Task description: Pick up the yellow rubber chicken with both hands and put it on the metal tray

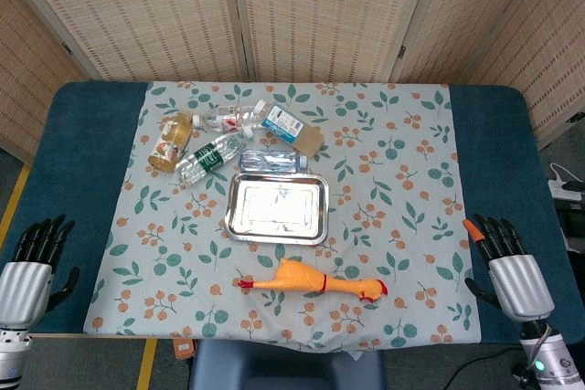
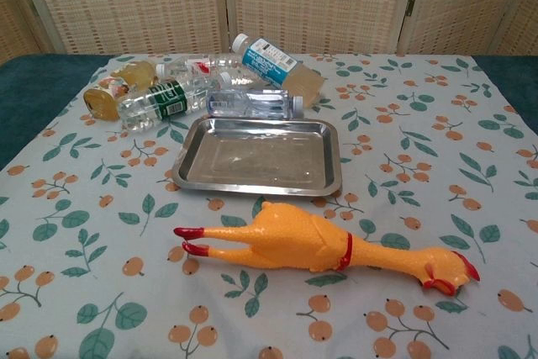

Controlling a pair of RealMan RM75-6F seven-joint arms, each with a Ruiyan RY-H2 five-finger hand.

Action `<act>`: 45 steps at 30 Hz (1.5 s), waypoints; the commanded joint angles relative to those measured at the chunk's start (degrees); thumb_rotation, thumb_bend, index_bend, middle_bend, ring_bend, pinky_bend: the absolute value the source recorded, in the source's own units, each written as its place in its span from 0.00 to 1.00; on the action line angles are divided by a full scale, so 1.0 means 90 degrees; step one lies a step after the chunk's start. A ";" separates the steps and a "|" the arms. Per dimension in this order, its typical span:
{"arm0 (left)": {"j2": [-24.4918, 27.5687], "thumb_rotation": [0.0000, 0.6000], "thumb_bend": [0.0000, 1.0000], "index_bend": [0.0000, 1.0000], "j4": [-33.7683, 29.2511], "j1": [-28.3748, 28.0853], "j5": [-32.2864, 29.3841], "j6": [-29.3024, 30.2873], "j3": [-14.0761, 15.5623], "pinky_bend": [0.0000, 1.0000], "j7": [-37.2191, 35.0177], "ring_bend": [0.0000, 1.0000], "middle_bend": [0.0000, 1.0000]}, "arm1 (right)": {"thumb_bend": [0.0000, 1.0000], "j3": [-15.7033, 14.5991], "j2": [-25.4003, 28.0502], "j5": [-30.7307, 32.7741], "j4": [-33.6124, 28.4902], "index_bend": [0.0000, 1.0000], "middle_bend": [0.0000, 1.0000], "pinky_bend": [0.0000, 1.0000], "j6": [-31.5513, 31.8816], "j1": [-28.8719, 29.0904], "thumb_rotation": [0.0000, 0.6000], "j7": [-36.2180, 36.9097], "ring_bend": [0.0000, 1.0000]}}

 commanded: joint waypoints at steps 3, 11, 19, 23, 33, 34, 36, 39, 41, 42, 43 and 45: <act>-0.0024 1.00 0.44 0.00 -0.0023 -0.0041 -0.0001 -0.0068 -0.0002 0.07 0.0018 0.00 0.00 | 0.18 -0.0042 0.0038 -0.0009 -0.0014 0.00 0.00 0.00 0.0026 -0.0040 1.00 -0.0038 0.00; 0.0053 1.00 0.44 0.00 -0.0103 -0.0038 0.0006 -0.0104 0.0042 0.07 -0.0064 0.00 0.00 | 0.18 -0.0260 0.0048 -0.0156 -0.0183 0.00 0.00 0.00 -0.0457 0.0140 1.00 0.0186 0.00; 0.0110 1.00 0.44 0.00 -0.0105 -0.0083 -0.0058 -0.0256 0.0062 0.07 -0.0127 0.00 0.00 | 0.18 -0.0251 -0.0170 -0.0008 -0.0998 0.02 0.00 0.00 -0.1997 0.0965 1.00 -0.0516 0.00; 0.0132 1.00 0.44 0.00 -0.0109 -0.0077 -0.0079 -0.0301 0.0093 0.07 -0.0133 0.00 0.00 | 0.18 -0.0189 -0.0611 0.0299 -0.1176 0.15 0.00 0.00 -0.2663 0.1295 1.00 -0.0908 0.00; 0.0211 1.00 0.44 0.00 -0.0115 -0.0040 -0.0087 -0.0226 0.0086 0.07 -0.0317 0.00 0.00 | 0.18 0.0125 -0.2041 0.1326 -0.0761 0.36 0.00 0.00 -0.3336 0.1755 1.00 -0.1826 0.00; 0.0216 1.00 0.44 0.00 -0.0108 -0.0037 -0.0079 -0.0215 0.0088 0.07 -0.0336 0.00 0.00 | 0.18 0.0142 -0.2129 0.1401 -0.0727 0.37 0.00 0.00 -0.3344 0.1776 1.00 -0.1900 0.00; 0.0230 1.00 0.44 0.00 -0.0097 -0.0034 -0.0050 -0.0196 0.0098 0.07 -0.0386 0.00 0.00 | 0.18 0.0176 -0.2287 0.1561 -0.0661 0.38 0.00 0.00 -0.3339 0.1814 1.00 -0.2057 0.00; 0.0246 1.00 0.44 0.00 -0.0089 -0.0033 -0.0039 -0.0186 0.0100 0.07 -0.0444 0.00 0.00 | 0.18 0.0202 -0.2427 0.1762 -0.0608 0.38 0.00 0.00 -0.3339 0.1861 1.00 -0.2192 0.00; 0.0257 1.00 0.44 0.00 -0.0087 -0.0030 -0.0045 -0.0183 0.0100 0.07 -0.0479 0.00 0.00 | 0.18 0.0220 -0.2494 0.1855 -0.0571 0.37 0.00 0.00 -0.3324 0.1898 1.00 -0.2258 0.00; 0.0259 1.00 0.44 0.00 -0.0092 -0.0032 -0.0044 -0.0183 0.0097 0.07 -0.0483 0.00 0.00 | 0.18 0.0229 -0.2526 0.1884 -0.0549 0.37 0.00 0.00 -0.3309 0.1913 1.00 -0.2282 0.00; 0.0260 1.00 0.44 0.00 -0.0086 -0.0036 -0.0052 -0.0190 0.0093 0.07 -0.0489 0.00 0.00 | 0.18 0.0241 -0.2560 0.1915 -0.0524 0.37 0.00 0.00 -0.3295 0.1926 1.00 -0.2293 0.00; 0.0262 1.00 0.44 0.00 -0.0083 -0.0040 -0.0050 -0.0197 0.0094 0.07 -0.0503 0.00 0.00 | 0.18 0.0262 -0.2636 0.1991 -0.0471 0.39 0.00 0.00 -0.3281 0.1958 1.00 -0.2287 0.00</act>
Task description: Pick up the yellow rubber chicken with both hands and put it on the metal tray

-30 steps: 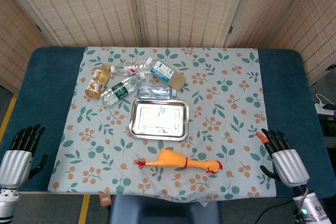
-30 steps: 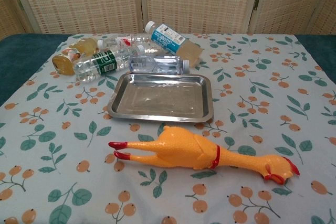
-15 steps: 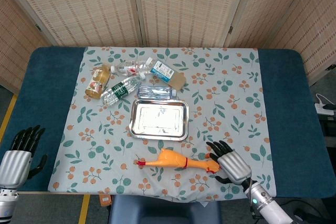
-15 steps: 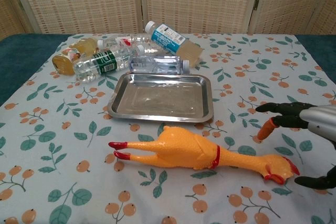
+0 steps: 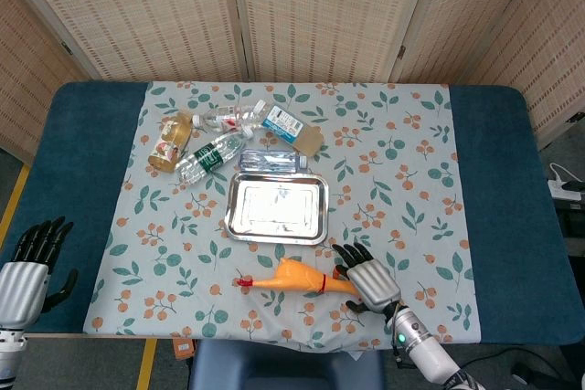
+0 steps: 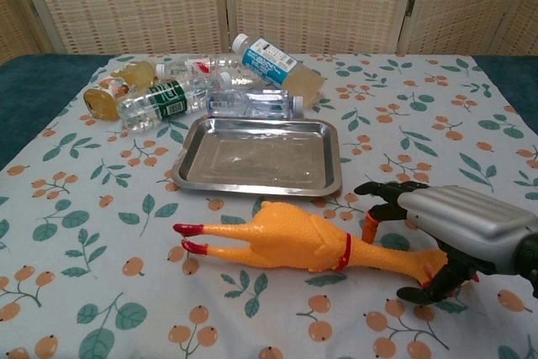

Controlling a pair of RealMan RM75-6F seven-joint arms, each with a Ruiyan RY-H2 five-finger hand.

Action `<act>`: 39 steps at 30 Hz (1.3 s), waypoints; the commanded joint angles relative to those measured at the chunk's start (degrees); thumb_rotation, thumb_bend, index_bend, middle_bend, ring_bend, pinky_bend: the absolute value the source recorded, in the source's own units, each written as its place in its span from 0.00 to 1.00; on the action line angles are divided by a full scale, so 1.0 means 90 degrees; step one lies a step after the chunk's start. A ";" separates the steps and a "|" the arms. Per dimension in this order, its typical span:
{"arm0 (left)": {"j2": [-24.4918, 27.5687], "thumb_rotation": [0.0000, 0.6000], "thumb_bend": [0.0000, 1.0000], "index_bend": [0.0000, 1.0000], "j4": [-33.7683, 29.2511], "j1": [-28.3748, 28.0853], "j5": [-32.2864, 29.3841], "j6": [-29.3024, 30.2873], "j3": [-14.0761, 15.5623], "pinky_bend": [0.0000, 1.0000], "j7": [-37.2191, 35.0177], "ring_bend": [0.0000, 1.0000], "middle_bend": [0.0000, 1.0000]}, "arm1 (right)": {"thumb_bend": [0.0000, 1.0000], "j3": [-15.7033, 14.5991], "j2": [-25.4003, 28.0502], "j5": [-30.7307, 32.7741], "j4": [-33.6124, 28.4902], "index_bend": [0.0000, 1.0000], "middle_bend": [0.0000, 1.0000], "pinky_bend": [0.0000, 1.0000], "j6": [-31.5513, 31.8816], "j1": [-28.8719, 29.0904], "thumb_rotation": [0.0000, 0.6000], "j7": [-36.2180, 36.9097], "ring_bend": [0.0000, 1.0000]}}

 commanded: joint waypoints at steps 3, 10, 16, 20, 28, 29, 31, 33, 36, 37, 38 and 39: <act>-0.0003 1.00 0.44 0.00 0.0011 -0.0014 -0.0009 -0.0032 0.0001 0.07 -0.0011 0.00 0.00 | 0.18 0.0068 -0.0189 0.0154 0.0144 0.47 0.03 0.01 0.0087 0.0068 1.00 -0.0012 0.00; -0.0003 1.00 0.44 0.00 -0.0006 -0.0035 -0.0055 -0.0118 0.0008 0.07 0.0040 0.00 0.00 | 0.21 0.0114 -0.0482 0.0394 0.0289 0.74 0.30 0.26 0.0394 0.0060 1.00 -0.0323 0.19; 0.0000 1.00 0.44 0.00 -0.0043 -0.0040 0.0059 -0.0102 0.0066 0.07 0.0064 0.00 0.00 | 0.28 0.0197 -0.0477 0.0156 0.0081 0.84 0.48 0.62 0.0825 0.0018 1.00 -0.0134 0.47; -0.0032 1.00 0.44 0.01 -0.0050 -0.0065 0.0301 -0.0090 0.0189 0.09 -0.0049 0.00 0.02 | 0.31 0.0253 -0.0313 -0.0246 -0.0098 0.86 0.52 0.78 0.1047 0.0034 1.00 0.0315 0.59; -0.0387 1.00 0.44 0.07 0.0146 -0.0122 0.0725 -0.0009 0.0361 0.18 -0.0143 0.08 0.11 | 0.32 0.0416 0.0189 -0.0481 -0.0714 0.87 0.52 0.84 0.0938 0.0265 1.00 0.0731 0.62; -0.0432 1.00 0.44 0.07 0.0175 -0.0164 0.0814 -0.0055 0.0417 0.19 -0.0257 0.09 0.12 | 0.32 0.0438 0.0245 -0.0490 -0.0792 0.87 0.52 0.84 0.0894 0.0307 1.00 0.0801 0.62; -0.0459 1.00 0.45 0.05 0.0187 -0.0280 0.0973 -0.0188 0.0505 0.19 -0.0468 0.10 0.12 | 0.32 0.0462 0.0322 -0.0503 -0.0911 0.87 0.53 0.84 0.0794 0.0385 1.00 0.0912 0.62; -0.0488 1.00 0.45 0.01 0.0152 -0.0473 0.1121 -0.0364 0.0547 0.19 -0.0772 0.09 0.11 | 0.32 0.0488 0.0403 -0.0499 -0.1063 0.87 0.53 0.84 0.0649 0.0491 1.00 0.1020 0.62; -0.0508 1.00 0.43 0.00 0.0048 -0.0695 0.1138 -0.0646 0.0542 0.17 -0.0993 0.05 0.05 | 0.32 0.0533 0.0442 -0.0488 -0.1222 0.87 0.53 0.84 0.0545 0.0604 1.00 0.1068 0.62; -0.0504 1.00 0.41 0.00 -0.0064 -0.0798 0.1097 -0.0826 0.0542 0.16 -0.1075 0.02 0.02 | 0.32 0.0556 0.0431 -0.0470 -0.1281 0.87 0.53 0.84 0.0520 0.0649 1.00 0.1049 0.62; -0.0471 1.00 0.40 0.00 -0.0231 -0.0915 0.1065 -0.1058 0.0568 0.15 -0.1145 0.01 0.00 | 0.32 0.0587 0.0400 -0.0447 -0.1336 0.87 0.53 0.84 0.0511 0.0692 1.00 0.1015 0.62; -0.0429 1.00 0.39 0.00 -0.0375 -0.1005 0.1030 -0.1247 0.0588 0.15 -0.1166 0.00 0.00 | 0.32 0.0611 0.0369 -0.0422 -0.1370 0.88 0.53 0.84 0.0516 0.0721 1.00 0.0968 0.62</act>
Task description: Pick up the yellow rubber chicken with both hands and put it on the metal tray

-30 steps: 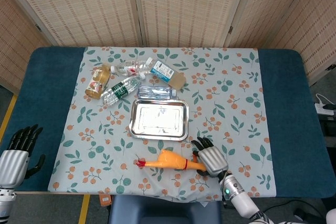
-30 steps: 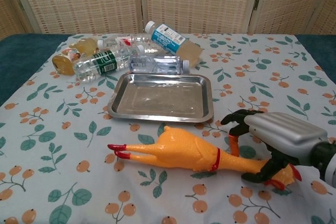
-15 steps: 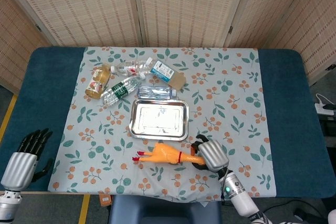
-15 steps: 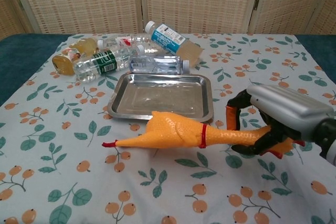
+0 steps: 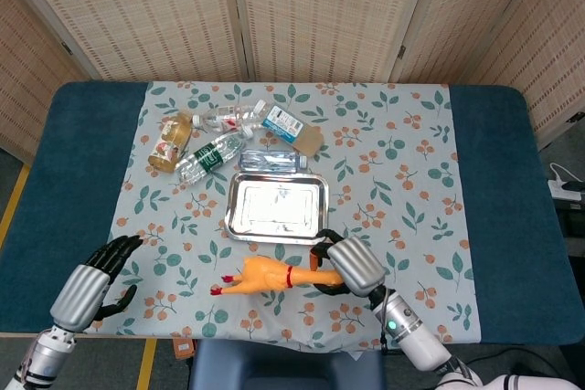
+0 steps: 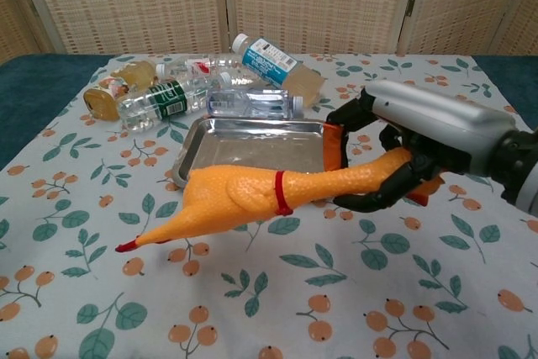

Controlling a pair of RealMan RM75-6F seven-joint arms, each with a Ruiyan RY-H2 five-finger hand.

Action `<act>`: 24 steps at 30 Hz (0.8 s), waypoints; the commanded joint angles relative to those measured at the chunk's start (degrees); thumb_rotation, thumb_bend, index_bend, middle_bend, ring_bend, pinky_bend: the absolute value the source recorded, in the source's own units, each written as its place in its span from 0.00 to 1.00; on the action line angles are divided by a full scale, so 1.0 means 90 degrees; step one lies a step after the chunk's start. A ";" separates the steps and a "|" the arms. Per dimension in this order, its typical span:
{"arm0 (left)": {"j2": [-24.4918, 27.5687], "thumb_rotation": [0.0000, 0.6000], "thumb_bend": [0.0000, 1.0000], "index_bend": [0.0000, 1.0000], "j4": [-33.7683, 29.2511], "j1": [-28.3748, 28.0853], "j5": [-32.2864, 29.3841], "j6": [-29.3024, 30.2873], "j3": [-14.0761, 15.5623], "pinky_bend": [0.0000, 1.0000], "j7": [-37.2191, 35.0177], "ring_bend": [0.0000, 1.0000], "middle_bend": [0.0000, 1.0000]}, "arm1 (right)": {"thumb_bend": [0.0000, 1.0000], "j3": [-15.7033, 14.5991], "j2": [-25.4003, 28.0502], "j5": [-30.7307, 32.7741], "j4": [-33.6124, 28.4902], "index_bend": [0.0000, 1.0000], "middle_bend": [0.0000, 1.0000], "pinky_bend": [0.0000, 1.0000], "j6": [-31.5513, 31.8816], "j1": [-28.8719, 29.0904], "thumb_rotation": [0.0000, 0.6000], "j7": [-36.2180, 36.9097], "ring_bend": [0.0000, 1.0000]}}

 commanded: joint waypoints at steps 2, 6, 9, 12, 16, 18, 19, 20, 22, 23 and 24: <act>0.0133 1.00 0.36 0.00 -0.0669 -0.0489 -0.0135 -0.0887 0.0091 0.12 -0.0251 0.00 0.00 | 0.32 0.0102 -0.0109 0.0102 -0.0158 0.88 0.53 0.84 -0.0007 0.0132 1.00 -0.0201 0.62; 0.0488 1.00 0.34 0.00 -0.1428 -0.0834 -0.0442 -0.1678 0.0183 0.08 -0.0546 0.00 0.00 | 0.32 0.0177 -0.0267 0.0289 -0.0274 0.88 0.53 0.84 0.0075 0.0220 1.00 -0.0537 0.62; 0.0821 1.00 0.33 0.00 -0.1872 -0.1082 -0.0676 -0.2163 0.0215 0.06 -0.0933 0.00 0.00 | 0.32 0.0211 -0.0379 0.0456 -0.0293 0.88 0.53 0.84 0.0133 0.0267 1.00 -0.0741 0.62; 0.1092 1.00 0.32 0.00 -0.2164 -0.1331 -0.0957 -0.2574 0.0160 0.05 -0.1500 0.00 0.00 | 0.32 0.0229 -0.0505 0.0600 -0.0225 0.88 0.53 0.84 0.0212 0.0302 1.00 -0.0918 0.62; 0.1117 1.00 0.32 0.00 -0.2266 -0.1500 -0.1206 -0.2792 0.0039 0.05 -0.1807 0.00 0.00 | 0.32 0.0264 -0.0696 0.0768 -0.0086 0.88 0.53 0.84 0.0278 0.0351 1.00 -0.0986 0.62; 0.1001 1.00 0.32 0.00 -0.2274 -0.1553 -0.1407 -0.2840 -0.0076 0.05 -0.1709 0.00 0.00 | 0.32 0.0279 -0.0827 0.0823 0.0006 0.88 0.54 0.84 0.0309 0.0384 1.00 -0.0987 0.62; 0.0940 1.00 0.32 0.00 -0.2279 -0.1574 -0.1499 -0.2863 -0.0123 0.05 -0.1639 0.00 0.00 | 0.32 0.0282 -0.0879 0.0844 0.0036 0.88 0.54 0.84 0.0319 0.0396 1.00 -0.0985 0.62; 0.0877 1.00 0.32 0.00 -0.2292 -0.1598 -0.1603 -0.2897 -0.0170 0.05 -0.1573 0.00 0.00 | 0.32 0.0287 -0.0932 0.0867 0.0061 0.88 0.54 0.84 0.0328 0.0409 1.00 -0.0980 0.62; 0.0841 1.00 0.32 0.00 -0.2298 -0.1611 -0.1668 -0.2918 -0.0195 0.05 -0.1528 0.00 0.00 | 0.32 0.0290 -0.0963 0.0880 0.0077 0.88 0.54 0.84 0.0334 0.0418 1.00 -0.0979 0.62; 0.0824 1.00 0.32 0.00 -0.2301 -0.1619 -0.1699 -0.2929 -0.0208 0.05 -0.1507 0.00 0.00 | 0.32 0.0291 -0.0977 0.0886 0.0083 0.88 0.54 0.84 0.0337 0.0422 1.00 -0.0976 0.62; 0.0767 1.00 0.32 0.00 -0.2306 -0.1645 -0.1793 -0.2970 -0.0247 0.05 -0.1445 0.00 0.00 | 0.32 0.0296 -0.1023 0.0909 0.0098 0.88 0.54 0.84 0.0340 0.0435 1.00 -0.0966 0.62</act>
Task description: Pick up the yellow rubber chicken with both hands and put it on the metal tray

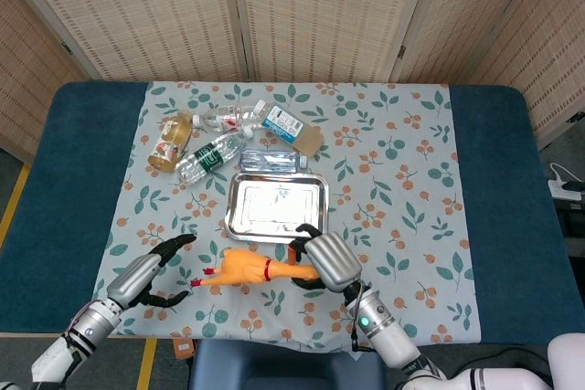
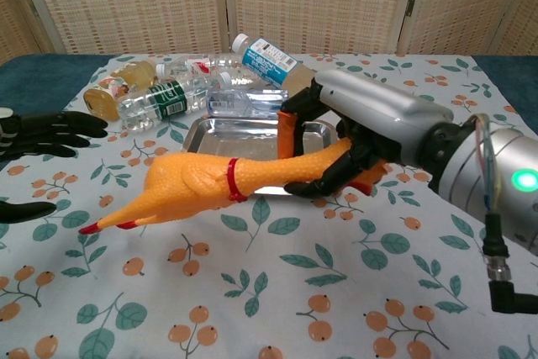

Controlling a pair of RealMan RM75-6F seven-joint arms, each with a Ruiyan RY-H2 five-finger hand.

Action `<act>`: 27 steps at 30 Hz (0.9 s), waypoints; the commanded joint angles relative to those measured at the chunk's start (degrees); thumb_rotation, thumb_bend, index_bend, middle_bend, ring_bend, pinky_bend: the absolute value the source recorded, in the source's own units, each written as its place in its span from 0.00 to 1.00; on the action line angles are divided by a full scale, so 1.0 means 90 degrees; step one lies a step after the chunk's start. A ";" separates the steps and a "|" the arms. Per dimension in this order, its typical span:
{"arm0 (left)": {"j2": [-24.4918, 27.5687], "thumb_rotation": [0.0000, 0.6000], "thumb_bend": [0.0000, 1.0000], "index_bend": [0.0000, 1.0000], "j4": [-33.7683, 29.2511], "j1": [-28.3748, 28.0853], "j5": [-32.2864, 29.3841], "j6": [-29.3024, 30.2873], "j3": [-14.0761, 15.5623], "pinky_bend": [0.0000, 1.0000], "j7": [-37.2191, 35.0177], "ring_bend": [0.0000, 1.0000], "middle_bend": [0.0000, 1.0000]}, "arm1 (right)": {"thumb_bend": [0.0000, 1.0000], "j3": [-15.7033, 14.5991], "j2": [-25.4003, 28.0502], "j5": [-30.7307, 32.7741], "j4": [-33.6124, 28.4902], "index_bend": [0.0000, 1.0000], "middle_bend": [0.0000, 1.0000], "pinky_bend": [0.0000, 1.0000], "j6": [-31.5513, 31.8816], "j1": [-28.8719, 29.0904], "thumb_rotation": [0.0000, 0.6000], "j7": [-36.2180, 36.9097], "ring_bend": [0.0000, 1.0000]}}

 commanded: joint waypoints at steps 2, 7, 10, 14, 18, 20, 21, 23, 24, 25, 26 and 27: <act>-0.0236 1.00 0.32 0.00 -0.0006 -0.0108 -0.0348 -0.0150 -0.0154 0.05 0.0214 0.00 0.00 | 0.32 0.0020 -0.0170 0.0090 0.0059 0.88 0.54 0.84 0.0016 0.0055 1.00 0.0008 0.62; -0.0550 1.00 0.31 0.00 0.0042 -0.0260 -0.0783 -0.0438 -0.0260 0.05 0.0467 0.00 0.00 | 0.32 0.0128 -0.0661 0.0069 0.0244 0.88 0.54 0.84 0.0369 0.0081 1.00 -0.0088 0.62; -0.0644 1.00 0.31 0.00 0.0031 -0.0282 -0.0895 -0.0462 -0.0287 0.05 0.0591 0.00 0.00 | 0.32 0.0164 -0.0805 0.0090 0.0302 0.88 0.54 0.84 0.0472 0.0087 1.00 -0.0090 0.62; -0.0789 1.00 0.31 0.00 0.0068 -0.0333 -0.1051 -0.0490 -0.0365 0.05 0.0723 0.00 0.00 | 0.32 0.0171 -0.0918 0.0128 0.0341 0.88 0.54 0.84 0.0517 0.0104 1.00 -0.0086 0.62; -0.1039 1.00 0.32 0.00 0.0240 -0.0390 -0.1236 -0.0412 -0.0501 0.05 0.1015 0.00 0.00 | 0.32 0.0146 -0.0985 0.0148 0.0331 0.88 0.54 0.84 0.0508 0.0130 1.00 -0.0070 0.62; -0.1166 1.00 0.32 0.00 0.0335 -0.0420 -0.1337 -0.0364 -0.0575 0.05 0.1174 0.00 0.00 | 0.32 0.0133 -0.1005 0.0157 0.0313 0.88 0.54 0.84 0.0503 0.0142 1.00 -0.0087 0.62; -0.1247 1.00 0.32 0.00 0.0387 -0.0438 -0.1413 -0.0338 -0.0624 0.05 0.1254 0.00 0.00 | 0.32 0.0132 -0.1015 0.0157 0.0301 0.88 0.54 0.84 0.0506 0.0153 1.00 -0.0108 0.62; -0.1322 1.00 0.32 0.00 0.0409 -0.0470 -0.1532 -0.0362 -0.0678 0.05 0.1308 0.00 0.00 | 0.32 0.0135 -0.1033 0.0154 0.0288 0.88 0.54 0.84 0.0518 0.0168 1.00 -0.0144 0.62; -0.1351 1.00 0.32 0.00 0.0411 -0.0493 -0.1592 -0.0391 -0.0705 0.05 0.1327 0.00 0.00 | 0.32 0.0142 -0.1044 0.0159 0.0278 0.88 0.54 0.84 0.0528 0.0176 1.00 -0.0161 0.62; -0.1370 1.00 0.32 0.00 0.0413 -0.0509 -0.1621 -0.0409 -0.0719 0.05 0.1347 0.00 0.00 | 0.32 0.0150 -0.1053 0.0167 0.0274 0.88 0.54 0.84 0.0532 0.0183 1.00 -0.0171 0.62; -0.1396 1.00 0.32 0.00 0.0418 -0.0525 -0.1652 -0.0411 -0.0737 0.05 0.1389 0.00 0.00 | 0.32 0.0160 -0.1063 0.0177 0.0270 0.88 0.54 0.84 0.0540 0.0191 1.00 -0.0184 0.62; -0.1417 1.00 0.32 0.00 0.0414 -0.0529 -0.1669 -0.0396 -0.0747 0.06 0.1429 0.00 0.00 | 0.32 0.0166 -0.1070 0.0182 0.0270 0.88 0.54 0.84 0.0546 0.0196 1.00 -0.0191 0.62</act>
